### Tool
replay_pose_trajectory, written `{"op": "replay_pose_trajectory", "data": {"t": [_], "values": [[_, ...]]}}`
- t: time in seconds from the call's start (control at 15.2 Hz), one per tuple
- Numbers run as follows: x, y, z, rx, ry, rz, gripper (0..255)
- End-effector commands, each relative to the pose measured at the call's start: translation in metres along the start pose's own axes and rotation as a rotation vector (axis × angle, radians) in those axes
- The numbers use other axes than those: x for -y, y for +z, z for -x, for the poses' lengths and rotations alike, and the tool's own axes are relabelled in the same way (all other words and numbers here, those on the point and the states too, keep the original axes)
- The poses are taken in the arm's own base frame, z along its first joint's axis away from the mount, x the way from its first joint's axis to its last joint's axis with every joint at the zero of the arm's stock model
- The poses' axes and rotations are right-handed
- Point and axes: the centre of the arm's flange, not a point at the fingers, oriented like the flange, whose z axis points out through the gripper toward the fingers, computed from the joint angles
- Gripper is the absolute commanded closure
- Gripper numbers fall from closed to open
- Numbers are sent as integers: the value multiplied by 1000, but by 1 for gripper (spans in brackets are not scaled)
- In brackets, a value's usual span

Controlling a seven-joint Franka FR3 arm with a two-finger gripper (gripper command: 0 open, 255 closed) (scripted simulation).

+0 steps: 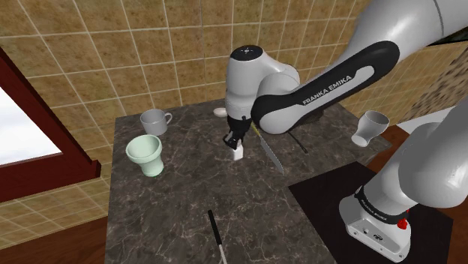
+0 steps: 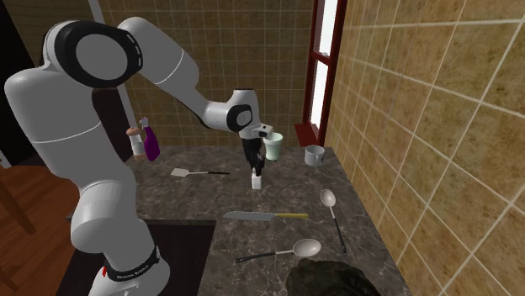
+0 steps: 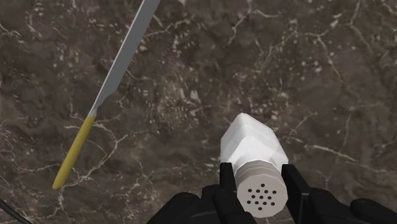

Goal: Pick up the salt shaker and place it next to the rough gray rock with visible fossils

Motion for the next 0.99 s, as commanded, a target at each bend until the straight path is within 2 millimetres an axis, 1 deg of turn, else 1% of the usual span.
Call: {"op": "replay_pose_trajectory", "data": {"t": [0.0, 0.92], "values": [[-1, -11, -2, 0, 0, 0, 255], [-8, -84, -7, 0, 0, 0, 255]]}}
